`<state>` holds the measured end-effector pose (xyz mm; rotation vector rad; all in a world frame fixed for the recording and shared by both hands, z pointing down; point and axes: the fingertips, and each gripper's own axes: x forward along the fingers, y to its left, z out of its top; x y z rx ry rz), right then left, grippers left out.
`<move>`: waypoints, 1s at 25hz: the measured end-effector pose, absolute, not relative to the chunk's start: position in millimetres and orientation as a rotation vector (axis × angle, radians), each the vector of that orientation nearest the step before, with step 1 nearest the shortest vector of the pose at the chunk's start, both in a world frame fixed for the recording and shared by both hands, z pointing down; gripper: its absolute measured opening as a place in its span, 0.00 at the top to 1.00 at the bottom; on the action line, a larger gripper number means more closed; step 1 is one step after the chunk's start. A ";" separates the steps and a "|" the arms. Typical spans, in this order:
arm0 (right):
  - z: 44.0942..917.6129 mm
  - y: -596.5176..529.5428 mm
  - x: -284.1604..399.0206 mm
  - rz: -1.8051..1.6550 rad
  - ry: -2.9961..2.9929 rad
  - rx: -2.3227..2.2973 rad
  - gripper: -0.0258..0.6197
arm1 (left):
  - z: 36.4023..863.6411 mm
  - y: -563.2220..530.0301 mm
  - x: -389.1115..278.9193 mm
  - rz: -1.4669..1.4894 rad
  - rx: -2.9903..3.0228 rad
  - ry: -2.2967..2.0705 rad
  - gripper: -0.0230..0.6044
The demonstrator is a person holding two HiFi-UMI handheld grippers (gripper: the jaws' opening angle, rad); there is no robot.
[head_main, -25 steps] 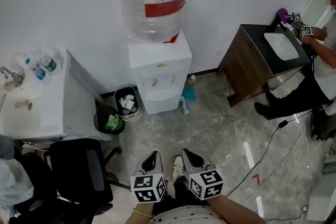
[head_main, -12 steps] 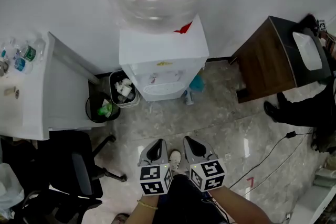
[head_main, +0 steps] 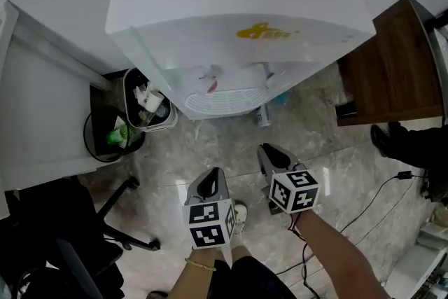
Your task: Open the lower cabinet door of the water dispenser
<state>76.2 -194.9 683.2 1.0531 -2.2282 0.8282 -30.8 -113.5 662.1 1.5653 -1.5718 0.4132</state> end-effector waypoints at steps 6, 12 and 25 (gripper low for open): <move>775.9 -265.8 92.5 0.745 -2.223 1.057 0.56 | 728.1 -109.3 -29.9 0.412 1.549 -1.516 0.95; 791.9 -323.1 76.9 0.572 -2.262 0.974 0.47 | 746.9 -120.7 -35.1 0.414 1.556 -1.500 0.95; 791.3 -324.0 74.6 0.511 -2.253 1.004 0.53 | 750.6 -135.4 -36.1 0.415 1.565 -1.509 0.95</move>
